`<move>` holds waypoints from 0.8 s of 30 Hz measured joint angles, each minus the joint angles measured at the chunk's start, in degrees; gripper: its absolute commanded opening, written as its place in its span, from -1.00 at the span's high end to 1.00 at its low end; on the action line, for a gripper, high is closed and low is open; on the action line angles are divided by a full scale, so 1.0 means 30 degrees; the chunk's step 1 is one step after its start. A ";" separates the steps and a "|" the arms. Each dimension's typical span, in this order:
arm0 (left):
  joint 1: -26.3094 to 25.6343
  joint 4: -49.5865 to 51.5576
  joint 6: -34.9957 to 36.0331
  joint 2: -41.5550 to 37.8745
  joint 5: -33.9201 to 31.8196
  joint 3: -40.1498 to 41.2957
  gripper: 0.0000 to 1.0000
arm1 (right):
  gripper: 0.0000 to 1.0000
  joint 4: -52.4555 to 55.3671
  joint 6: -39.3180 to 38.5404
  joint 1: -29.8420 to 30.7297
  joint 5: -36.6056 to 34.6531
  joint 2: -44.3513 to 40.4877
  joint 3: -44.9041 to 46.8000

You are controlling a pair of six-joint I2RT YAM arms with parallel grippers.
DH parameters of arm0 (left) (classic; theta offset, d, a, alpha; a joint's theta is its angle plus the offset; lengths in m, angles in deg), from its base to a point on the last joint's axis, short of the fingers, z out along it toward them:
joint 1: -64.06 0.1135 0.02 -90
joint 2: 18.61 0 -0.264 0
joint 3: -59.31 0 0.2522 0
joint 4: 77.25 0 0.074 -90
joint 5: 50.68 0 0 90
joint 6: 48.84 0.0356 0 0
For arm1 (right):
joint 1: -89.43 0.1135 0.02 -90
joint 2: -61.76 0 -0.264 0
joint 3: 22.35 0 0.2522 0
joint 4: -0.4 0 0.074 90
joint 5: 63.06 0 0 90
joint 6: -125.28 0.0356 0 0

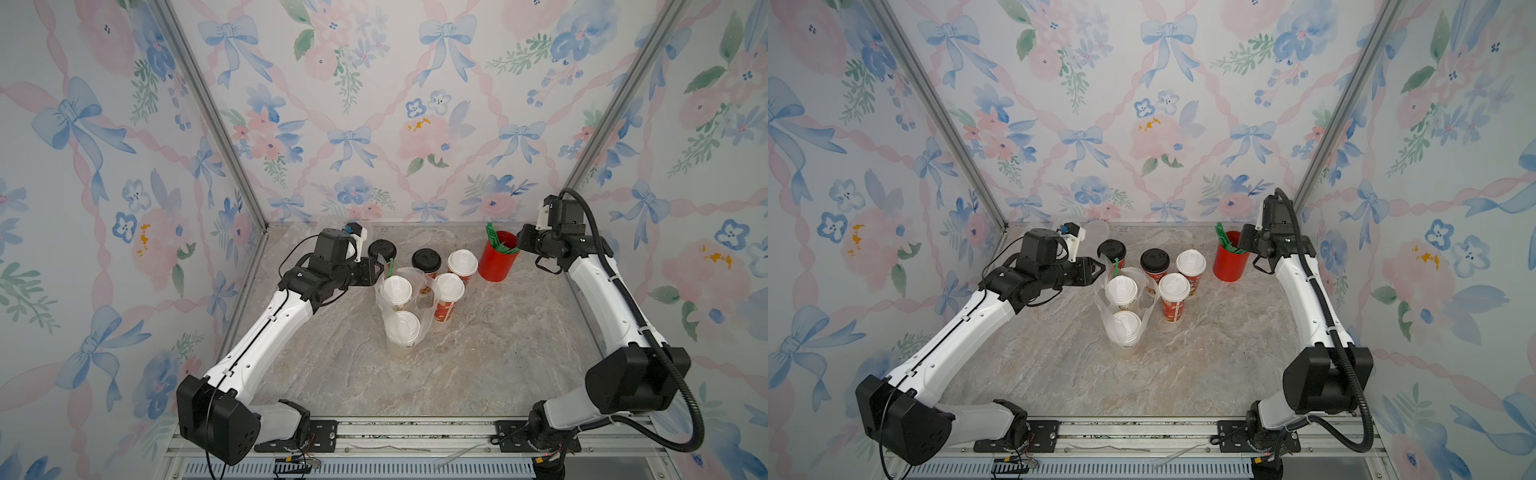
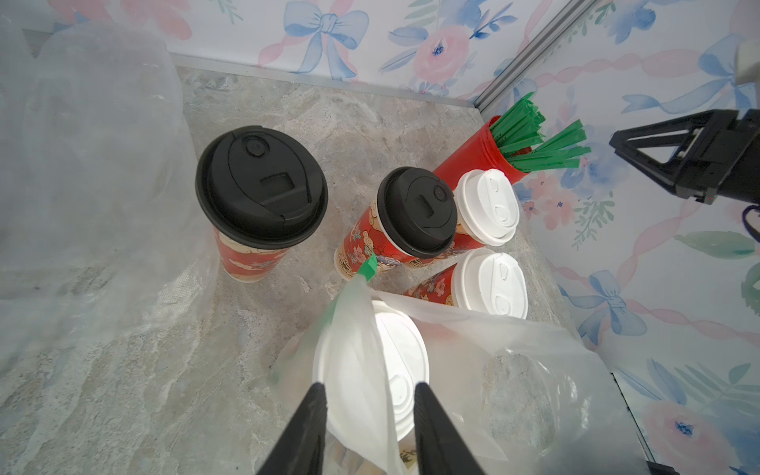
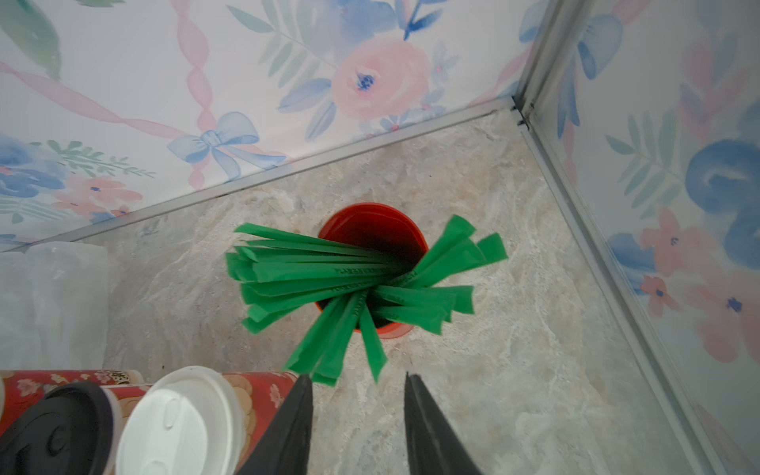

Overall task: Pack milk tea into plastic carrier bags
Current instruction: Pick up the straw from the container.

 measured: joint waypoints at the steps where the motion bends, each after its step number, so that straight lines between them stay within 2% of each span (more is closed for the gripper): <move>1: 0.0000 0.0000 -0.0007 0.0000 0.0000 0.0000 0.26 | 0.23 -0.0080 0.0066 -0.0219 0.0124 0.0015 0.0372; 8: 0.0000 0.0000 0.0000 0.0000 0.0000 0.0000 0.26 | 0.24 -0.1333 0.0211 -0.0291 0.1370 0.0787 0.1348; 24: 0.0000 0.0000 -0.0291 -0.0291 -0.0015 0.0073 0.26 | 0.67 -0.3169 0.0801 -0.0211 0.2222 0.3577 0.1144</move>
